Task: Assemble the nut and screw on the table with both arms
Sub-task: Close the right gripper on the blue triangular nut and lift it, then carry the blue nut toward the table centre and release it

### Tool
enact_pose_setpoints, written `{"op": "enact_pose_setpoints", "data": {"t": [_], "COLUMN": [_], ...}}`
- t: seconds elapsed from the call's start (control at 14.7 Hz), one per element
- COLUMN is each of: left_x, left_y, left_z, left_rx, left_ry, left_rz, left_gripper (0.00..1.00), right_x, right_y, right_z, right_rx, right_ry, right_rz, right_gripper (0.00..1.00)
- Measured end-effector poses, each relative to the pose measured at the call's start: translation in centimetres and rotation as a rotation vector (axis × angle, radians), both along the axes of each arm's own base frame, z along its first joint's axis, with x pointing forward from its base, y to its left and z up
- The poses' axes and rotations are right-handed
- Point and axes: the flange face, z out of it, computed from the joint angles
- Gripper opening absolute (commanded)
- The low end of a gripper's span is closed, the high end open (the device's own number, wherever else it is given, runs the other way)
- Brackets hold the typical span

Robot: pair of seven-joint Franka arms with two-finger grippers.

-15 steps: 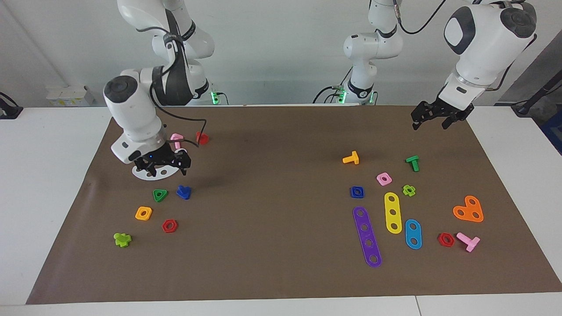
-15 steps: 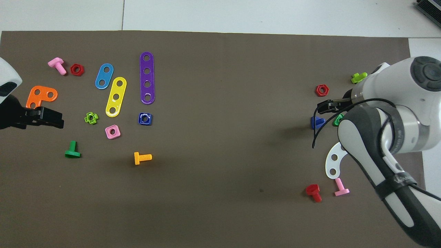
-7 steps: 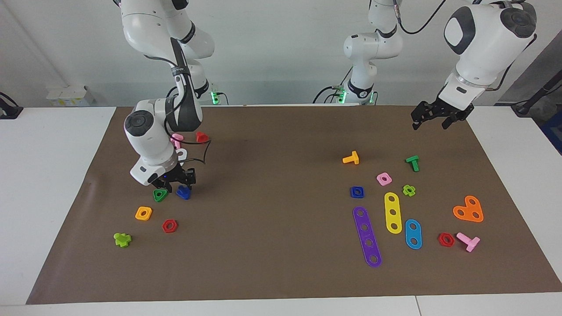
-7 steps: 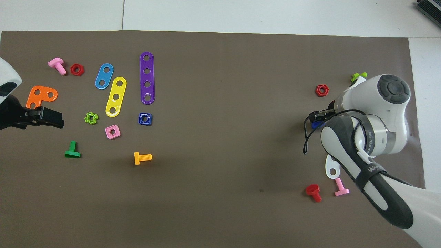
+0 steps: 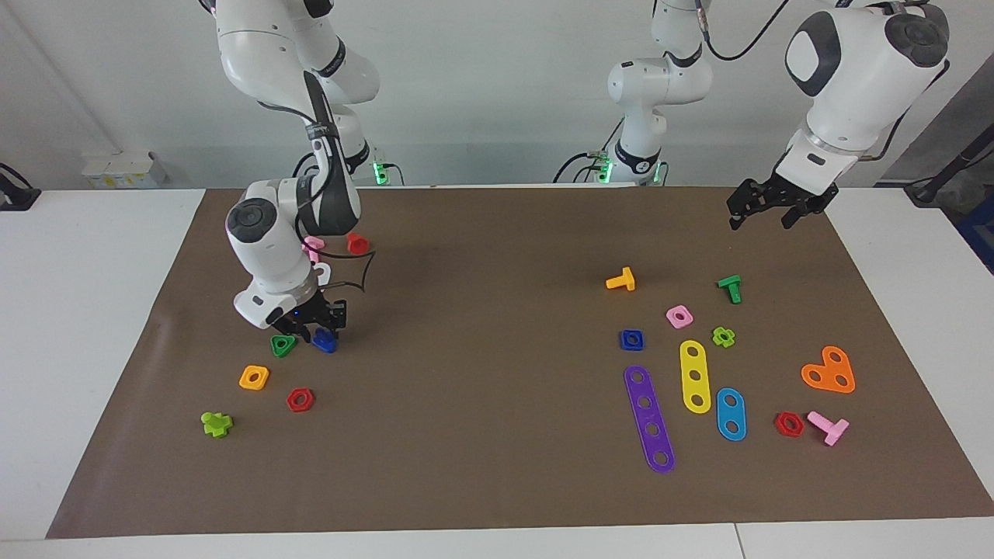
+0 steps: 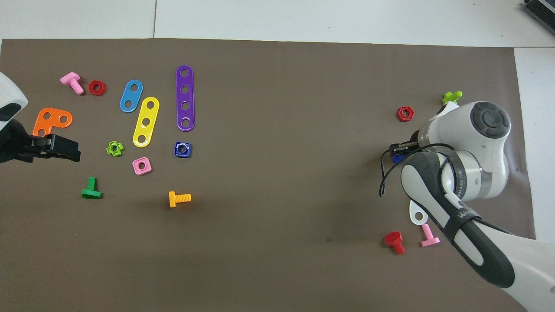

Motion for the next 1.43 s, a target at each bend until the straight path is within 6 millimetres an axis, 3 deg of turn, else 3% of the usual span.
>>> {"op": "enact_pose_setpoints", "data": {"t": [0.2,0.27,0.34,0.75,0.88,1.02,1.15,1.29,1.43], "left_x": [0.0,0.0,0.0,0.0,0.0,0.0,0.0,0.0,0.0], "left_y": [0.0,0.0,0.0,0.0,0.0,0.0,0.0,0.0,0.0], "left_z": [0.0,0.0,0.0,0.0,0.0,0.0,0.0,0.0,0.0], "left_rx": [0.0,0.0,0.0,0.0,0.0,0.0,0.0,0.0,0.0], "left_ry": [0.0,0.0,0.0,0.0,0.0,0.0,0.0,0.0,0.0], "left_rz": [0.0,0.0,0.0,0.0,0.0,0.0,0.0,0.0,0.0], "left_gripper": [1.0,1.0,1.0,1.0,1.0,1.0,1.0,1.0,1.0], "right_x": [0.0,0.0,0.0,0.1,0.6,1.7,2.8,3.3,3.2], "right_y": [-0.1,-0.1,-0.2,-0.3,-0.2,0.3,2.2,5.0,8.9], "right_z": [-0.5,-0.6,-0.6,-0.5,0.5,3.5,7.7,11.0,12.7], "right_rx": [0.0,0.0,0.0,0.005,0.01,0.014,0.024,0.035,0.017], "right_ry": [0.002,0.003,0.003,0.0,-0.011,-0.023,-0.041,-0.059,-0.086], "right_rz": [-0.002,-0.002,-0.002,-0.009,-0.027,-0.076,-0.131,-0.173,-0.207], "right_gripper": [0.4,0.24,0.0,0.0,0.0,0.0,0.0,0.0,0.0]}}
